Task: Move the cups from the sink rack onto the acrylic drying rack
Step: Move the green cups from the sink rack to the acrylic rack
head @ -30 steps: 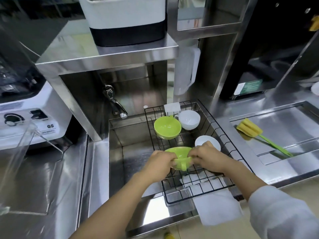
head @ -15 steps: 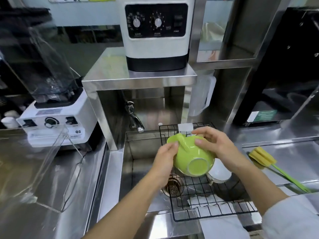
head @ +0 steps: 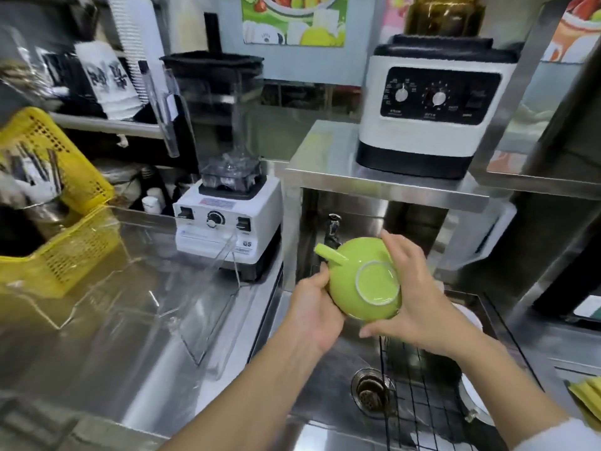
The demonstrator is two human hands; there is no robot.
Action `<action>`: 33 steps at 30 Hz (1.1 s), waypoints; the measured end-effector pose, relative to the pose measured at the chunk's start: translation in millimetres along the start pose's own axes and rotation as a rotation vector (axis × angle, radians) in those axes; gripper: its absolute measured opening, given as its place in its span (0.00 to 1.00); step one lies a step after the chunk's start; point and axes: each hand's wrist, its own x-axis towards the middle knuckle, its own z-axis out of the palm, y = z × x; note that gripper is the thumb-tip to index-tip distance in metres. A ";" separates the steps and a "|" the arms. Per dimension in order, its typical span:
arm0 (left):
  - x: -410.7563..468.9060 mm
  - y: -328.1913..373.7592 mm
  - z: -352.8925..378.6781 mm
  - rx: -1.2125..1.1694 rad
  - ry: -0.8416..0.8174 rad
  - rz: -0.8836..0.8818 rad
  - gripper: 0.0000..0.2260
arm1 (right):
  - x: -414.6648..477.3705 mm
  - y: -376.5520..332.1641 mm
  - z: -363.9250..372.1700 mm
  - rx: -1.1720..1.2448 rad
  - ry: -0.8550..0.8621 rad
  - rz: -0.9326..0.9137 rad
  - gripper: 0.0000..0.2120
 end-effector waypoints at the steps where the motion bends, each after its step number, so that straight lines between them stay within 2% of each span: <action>1: -2.9 6.9 -5.2 -0.013 0.019 0.007 0.12 | 6.2 -3.9 6.1 -0.008 -0.002 -0.041 0.60; 4: -8.9 28.0 -22.2 -0.028 0.077 0.054 0.14 | 27.1 -16.0 25.8 0.009 0.013 -0.166 0.56; 7: -16.3 51.4 -36.2 0.023 0.157 0.112 0.16 | 48.4 -29.2 44.3 0.077 0.025 -0.217 0.55; 10: -23.5 74.7 -45.3 0.134 0.199 0.286 0.13 | 71.3 -45.5 61.2 0.162 0.053 -0.194 0.53; 12: -30.8 90.0 -47.9 0.274 0.249 0.439 0.10 | 87.5 -58.9 71.4 0.226 0.065 -0.160 0.50; 16: -42.7 123.0 -59.0 0.735 0.289 0.677 0.12 | 119.8 -83.6 90.9 0.372 0.057 -0.072 0.48; 21: -40.3 163.6 -84.8 1.131 0.439 0.846 0.26 | 158.3 -108.2 116.3 0.392 0.013 -0.056 0.44; 25: -32.4 191.0 -111.9 1.397 0.554 0.805 0.38 | 186.9 -121.1 139.6 0.371 -0.051 -0.032 0.40; 27: -27.4 200.4 -126.5 1.462 0.589 0.763 0.40 | 198.1 -123.7 150.3 0.338 -0.096 -0.035 0.42; 29: -21.6 207.3 -139.3 1.461 0.592 0.692 0.39 | 206.9 -124.0 160.5 0.285 -0.159 -0.016 0.44; 33: -10.8 214.4 -156.7 1.466 0.554 0.528 0.29 | 218.8 -118.8 178.4 0.160 -0.253 0.043 0.43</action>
